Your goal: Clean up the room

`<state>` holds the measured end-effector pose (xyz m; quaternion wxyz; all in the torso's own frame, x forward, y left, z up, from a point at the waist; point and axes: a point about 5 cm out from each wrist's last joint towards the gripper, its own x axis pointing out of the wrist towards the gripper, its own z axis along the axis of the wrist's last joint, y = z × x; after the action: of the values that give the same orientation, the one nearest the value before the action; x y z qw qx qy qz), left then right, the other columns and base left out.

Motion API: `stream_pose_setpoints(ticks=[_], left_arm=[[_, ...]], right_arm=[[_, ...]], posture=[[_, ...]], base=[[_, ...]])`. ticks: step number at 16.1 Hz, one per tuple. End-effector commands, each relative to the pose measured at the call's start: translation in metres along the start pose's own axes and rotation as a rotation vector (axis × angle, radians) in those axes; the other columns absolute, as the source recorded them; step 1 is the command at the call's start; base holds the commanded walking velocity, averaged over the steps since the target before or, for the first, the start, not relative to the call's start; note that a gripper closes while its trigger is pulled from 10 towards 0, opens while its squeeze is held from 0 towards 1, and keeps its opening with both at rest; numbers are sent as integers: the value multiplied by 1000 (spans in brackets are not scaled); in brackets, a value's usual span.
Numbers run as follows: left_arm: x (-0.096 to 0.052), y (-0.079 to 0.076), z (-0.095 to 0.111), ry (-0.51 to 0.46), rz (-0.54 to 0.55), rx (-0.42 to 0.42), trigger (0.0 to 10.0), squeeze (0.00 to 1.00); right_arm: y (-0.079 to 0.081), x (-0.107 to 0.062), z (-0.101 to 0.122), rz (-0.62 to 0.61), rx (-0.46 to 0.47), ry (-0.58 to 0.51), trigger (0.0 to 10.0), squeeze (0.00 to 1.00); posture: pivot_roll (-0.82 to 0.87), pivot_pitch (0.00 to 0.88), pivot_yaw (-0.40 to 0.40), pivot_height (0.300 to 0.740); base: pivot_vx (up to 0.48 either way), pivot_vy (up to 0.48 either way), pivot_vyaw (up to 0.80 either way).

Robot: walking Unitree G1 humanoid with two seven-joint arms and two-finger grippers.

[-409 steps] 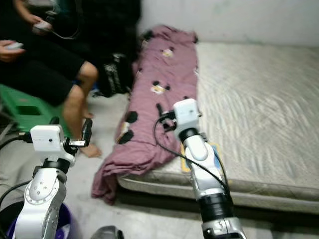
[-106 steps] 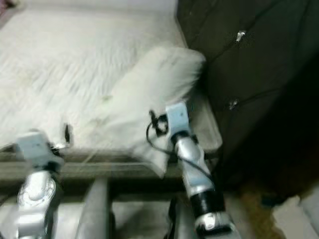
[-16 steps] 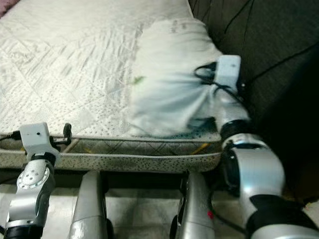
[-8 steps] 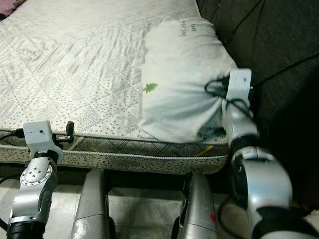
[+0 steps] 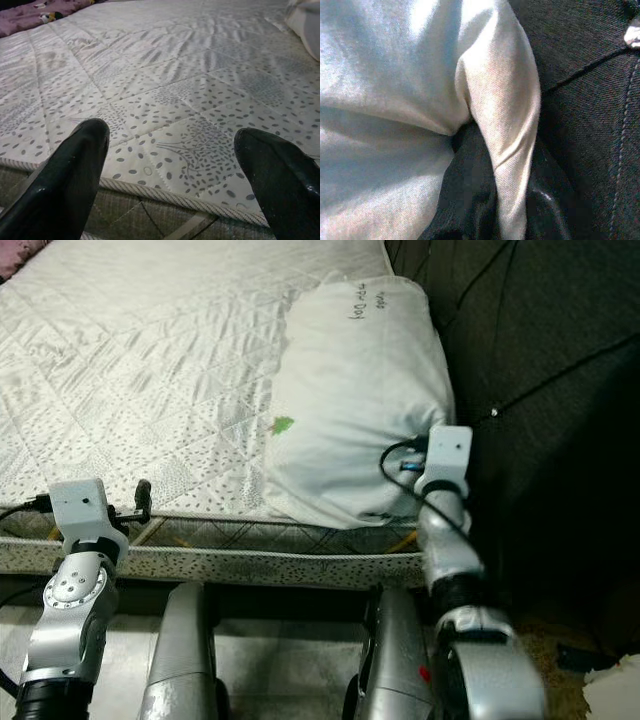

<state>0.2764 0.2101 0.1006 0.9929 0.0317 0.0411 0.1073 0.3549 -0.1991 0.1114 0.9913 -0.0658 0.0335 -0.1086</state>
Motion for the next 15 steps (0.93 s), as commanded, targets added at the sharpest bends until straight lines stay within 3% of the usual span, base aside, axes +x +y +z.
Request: stream_pose_setpoints(ticks=[1, 5, 9, 12, 13, 15], left_arm=[[2, 1, 0, -1, -9, 10, 10000, 0], [3, 2, 1, -11, -3, 10, 10000, 0], [3, 4, 1, -12, 5, 9, 10000, 0], [5, 1, 2, -14, -7, 12, 10000, 0], [6, 2, 3, -18, -6, 16, 10000, 0], [7, 4, 4, -22, -2, 18, 10000, 0]], right_arm=[[12, -6, -8, 54, -16, 29, 0, 0], [5, -18, -12, 40, -44, 29, 0, 0], [-16, -43, -35, 0, -101, 100, 0, 0], [-23, -30, -23, -44, -111, 68, 0, 0], [-36, -15, -12, -98, -112, 57, 0, 0], [-54, -2, -1, -169, -104, 61, 0, 0]], posture=[[142, 0, 2, 485], [146, 0, -6, 485], [135, 0, -1, 485], [131, 0, 13, 485], [132, 0, 14, 485], [135, 0, 13, 485]], base=[[0, 0, 0], [0, 0, 0], [0, 0, 0], [0, 0, 0], [0, 0, 0], [0, 0, 0]])
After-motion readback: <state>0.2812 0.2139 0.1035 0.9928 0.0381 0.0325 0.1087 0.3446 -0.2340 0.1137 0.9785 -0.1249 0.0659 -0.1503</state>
